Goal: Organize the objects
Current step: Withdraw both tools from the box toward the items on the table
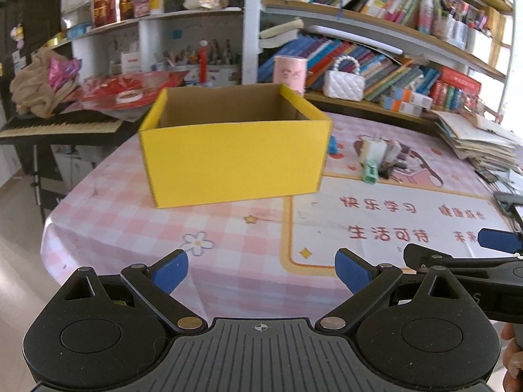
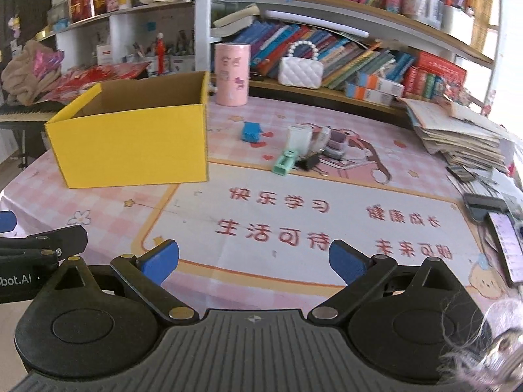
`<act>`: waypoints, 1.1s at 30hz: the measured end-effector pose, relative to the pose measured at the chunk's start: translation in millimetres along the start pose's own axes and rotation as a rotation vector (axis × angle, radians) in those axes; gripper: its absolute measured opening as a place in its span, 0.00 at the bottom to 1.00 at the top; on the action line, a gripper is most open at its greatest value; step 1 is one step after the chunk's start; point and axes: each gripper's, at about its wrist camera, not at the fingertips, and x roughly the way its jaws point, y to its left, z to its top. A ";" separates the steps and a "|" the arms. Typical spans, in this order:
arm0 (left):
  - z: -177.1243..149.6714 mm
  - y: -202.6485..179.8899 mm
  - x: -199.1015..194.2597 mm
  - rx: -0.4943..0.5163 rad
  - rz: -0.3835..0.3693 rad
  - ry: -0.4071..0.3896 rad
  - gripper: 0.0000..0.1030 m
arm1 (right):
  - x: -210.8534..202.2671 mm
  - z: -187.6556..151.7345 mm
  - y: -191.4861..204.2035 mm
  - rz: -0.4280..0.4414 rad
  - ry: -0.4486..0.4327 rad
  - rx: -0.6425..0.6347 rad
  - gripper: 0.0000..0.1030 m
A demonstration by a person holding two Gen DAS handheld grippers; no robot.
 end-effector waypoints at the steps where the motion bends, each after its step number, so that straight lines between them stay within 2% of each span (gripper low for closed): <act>1: -0.6 -3.5 0.4 0.009 -0.010 0.002 0.95 | -1.2 -1.4 -3.5 -0.009 0.001 0.008 0.96; 14: -2.0 -40.8 6.7 0.116 -0.116 0.016 0.95 | -15.2 -23.2 -42.1 -0.129 0.024 0.124 0.96; 28: 14.2 -76.8 27.6 0.170 -0.183 0.017 0.95 | -7.5 -20.3 -78.5 -0.206 0.043 0.184 0.96; 33: 25.2 -84.6 37.9 0.161 -0.181 0.012 0.95 | 3.6 -10.4 -88.1 -0.199 0.043 0.174 0.96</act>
